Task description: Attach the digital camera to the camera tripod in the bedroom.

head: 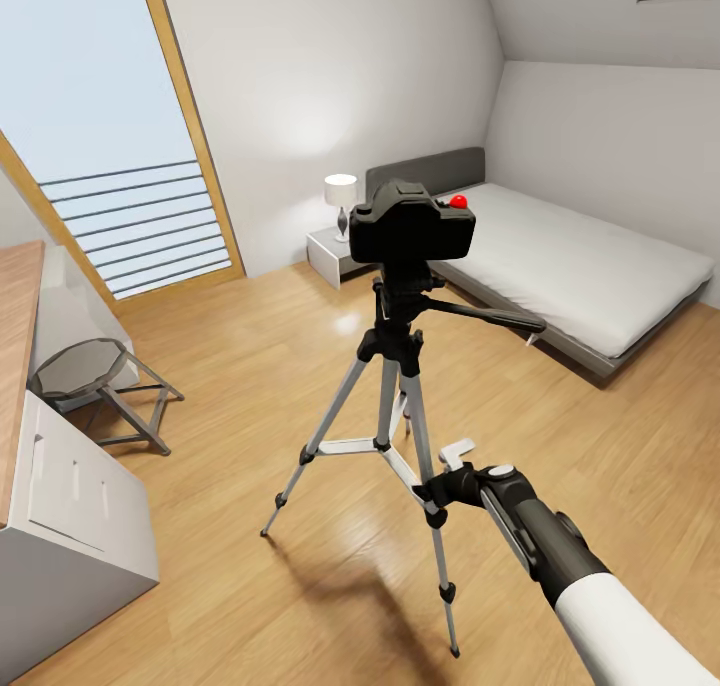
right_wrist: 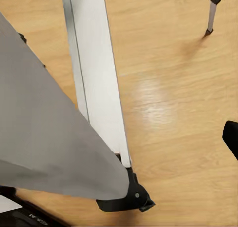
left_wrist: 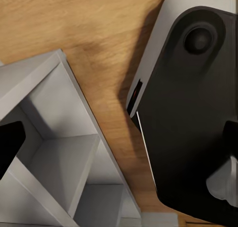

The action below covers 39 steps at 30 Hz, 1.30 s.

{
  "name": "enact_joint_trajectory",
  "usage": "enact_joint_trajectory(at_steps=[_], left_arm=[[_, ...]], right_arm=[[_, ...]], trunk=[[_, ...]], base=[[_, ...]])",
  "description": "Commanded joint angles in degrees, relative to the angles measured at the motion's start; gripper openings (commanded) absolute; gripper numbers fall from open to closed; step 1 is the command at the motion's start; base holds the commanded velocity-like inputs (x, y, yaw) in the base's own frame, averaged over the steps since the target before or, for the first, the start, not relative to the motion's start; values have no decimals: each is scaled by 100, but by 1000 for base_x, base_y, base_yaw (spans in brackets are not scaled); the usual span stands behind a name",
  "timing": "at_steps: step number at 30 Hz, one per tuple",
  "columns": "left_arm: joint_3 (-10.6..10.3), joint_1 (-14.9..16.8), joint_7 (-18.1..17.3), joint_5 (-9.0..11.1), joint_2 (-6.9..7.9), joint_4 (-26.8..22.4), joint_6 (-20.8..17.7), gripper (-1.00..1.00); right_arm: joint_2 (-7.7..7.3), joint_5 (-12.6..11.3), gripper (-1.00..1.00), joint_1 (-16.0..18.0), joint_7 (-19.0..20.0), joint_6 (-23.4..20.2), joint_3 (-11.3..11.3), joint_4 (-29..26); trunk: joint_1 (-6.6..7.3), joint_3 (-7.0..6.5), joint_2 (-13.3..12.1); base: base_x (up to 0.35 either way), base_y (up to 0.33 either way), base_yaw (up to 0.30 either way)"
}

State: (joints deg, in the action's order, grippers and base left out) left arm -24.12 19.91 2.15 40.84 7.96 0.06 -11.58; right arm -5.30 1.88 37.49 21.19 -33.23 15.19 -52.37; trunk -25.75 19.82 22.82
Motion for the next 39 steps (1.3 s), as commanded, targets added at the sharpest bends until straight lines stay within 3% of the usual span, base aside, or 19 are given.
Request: enact_joint_trajectory(at_steps=[1, 25, 29, 39], left_arm=[[-49, 4, 14, 58, -10, -1, -18, 100], [-49, 4, 14, 56, -97, -6, -10, 100], [-49, 4, 14, 59, -95, -6, -10, 100], [-49, 4, 14, 59, -104, -6, -4, 100]], right_arm=[[-5, 21, 100, 4, 21, -23, 10, 33], [-59, 27, 100, 4, -67, 27, -19, 857], [-202, 21, 100, 4, -75, 71, -22, 1034], [-754, -20, 100, 4, -80, 517, -37, 1821]], trunk=[[-3, 9, 10], [-3, 9, 10], [-3, 9, 10], [-3, 9, 10]], base=[[0, 0, 0], [0, 0, 0], [0, 0, 0], [0, 0, 0]])
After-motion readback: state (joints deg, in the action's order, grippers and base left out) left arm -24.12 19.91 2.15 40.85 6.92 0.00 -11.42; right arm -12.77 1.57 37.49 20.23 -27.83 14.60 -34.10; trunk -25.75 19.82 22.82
